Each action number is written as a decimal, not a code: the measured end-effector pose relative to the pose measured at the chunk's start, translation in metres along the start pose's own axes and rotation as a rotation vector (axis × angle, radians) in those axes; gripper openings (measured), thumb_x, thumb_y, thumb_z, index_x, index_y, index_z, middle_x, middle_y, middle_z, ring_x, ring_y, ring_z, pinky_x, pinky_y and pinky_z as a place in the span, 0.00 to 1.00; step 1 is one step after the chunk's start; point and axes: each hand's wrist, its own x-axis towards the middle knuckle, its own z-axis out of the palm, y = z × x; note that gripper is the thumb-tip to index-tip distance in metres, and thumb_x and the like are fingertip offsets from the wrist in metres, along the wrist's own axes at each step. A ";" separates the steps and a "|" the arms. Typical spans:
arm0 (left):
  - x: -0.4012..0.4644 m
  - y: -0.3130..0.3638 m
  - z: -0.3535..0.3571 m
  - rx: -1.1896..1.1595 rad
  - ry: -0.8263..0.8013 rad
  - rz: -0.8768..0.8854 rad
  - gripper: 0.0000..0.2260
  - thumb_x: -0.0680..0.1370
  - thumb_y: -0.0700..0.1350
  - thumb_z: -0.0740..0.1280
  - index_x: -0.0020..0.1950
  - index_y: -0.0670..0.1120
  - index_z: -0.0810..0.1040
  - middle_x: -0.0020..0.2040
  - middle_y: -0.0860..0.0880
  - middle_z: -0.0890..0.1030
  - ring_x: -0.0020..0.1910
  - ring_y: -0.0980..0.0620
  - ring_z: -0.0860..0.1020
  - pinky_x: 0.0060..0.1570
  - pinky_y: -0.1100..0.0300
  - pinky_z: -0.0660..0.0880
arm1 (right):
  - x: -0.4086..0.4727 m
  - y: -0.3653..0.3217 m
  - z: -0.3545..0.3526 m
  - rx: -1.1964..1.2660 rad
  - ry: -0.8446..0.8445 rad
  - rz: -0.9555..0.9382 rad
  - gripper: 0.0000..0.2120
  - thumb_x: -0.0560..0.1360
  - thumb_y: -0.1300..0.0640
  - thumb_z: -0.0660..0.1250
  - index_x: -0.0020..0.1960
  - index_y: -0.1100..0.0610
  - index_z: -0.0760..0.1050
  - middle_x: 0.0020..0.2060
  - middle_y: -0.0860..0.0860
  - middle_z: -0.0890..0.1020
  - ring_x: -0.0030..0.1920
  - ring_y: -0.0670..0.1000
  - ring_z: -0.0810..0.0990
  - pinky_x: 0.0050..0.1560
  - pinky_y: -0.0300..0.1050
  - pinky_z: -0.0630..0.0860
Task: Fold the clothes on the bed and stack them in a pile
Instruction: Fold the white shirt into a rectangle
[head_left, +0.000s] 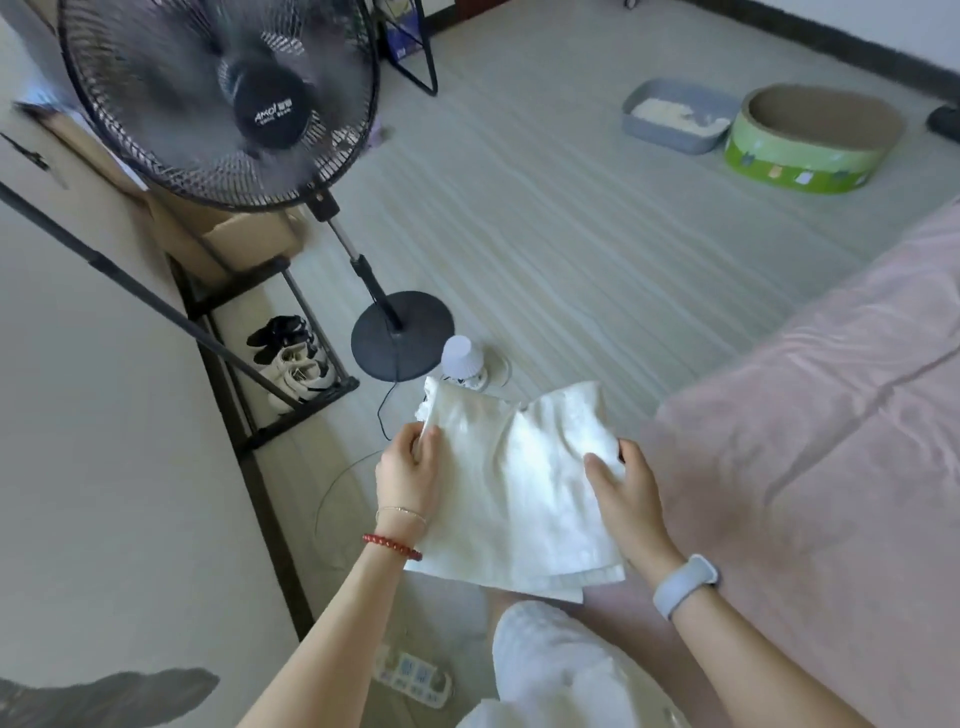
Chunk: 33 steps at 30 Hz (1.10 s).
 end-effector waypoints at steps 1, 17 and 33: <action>0.029 0.011 0.000 0.012 -0.001 0.011 0.07 0.79 0.46 0.60 0.44 0.45 0.74 0.34 0.55 0.74 0.38 0.50 0.71 0.37 0.60 0.63 | 0.025 -0.014 0.012 0.005 0.003 -0.017 0.04 0.76 0.57 0.63 0.47 0.56 0.69 0.32 0.48 0.71 0.26 0.39 0.68 0.27 0.30 0.66; 0.317 0.194 0.120 0.058 -0.326 0.208 0.07 0.79 0.46 0.61 0.44 0.44 0.75 0.33 0.53 0.75 0.34 0.55 0.72 0.33 0.62 0.68 | 0.274 -0.126 0.011 0.149 0.432 0.111 0.02 0.76 0.60 0.61 0.46 0.54 0.69 0.34 0.50 0.74 0.30 0.42 0.73 0.26 0.31 0.67; 0.369 0.467 0.455 0.026 -1.057 0.663 0.06 0.80 0.44 0.59 0.48 0.45 0.75 0.41 0.53 0.76 0.42 0.52 0.73 0.39 0.60 0.66 | 0.427 -0.161 -0.213 0.298 1.244 0.290 0.06 0.77 0.56 0.64 0.53 0.53 0.70 0.42 0.43 0.77 0.42 0.42 0.76 0.37 0.33 0.69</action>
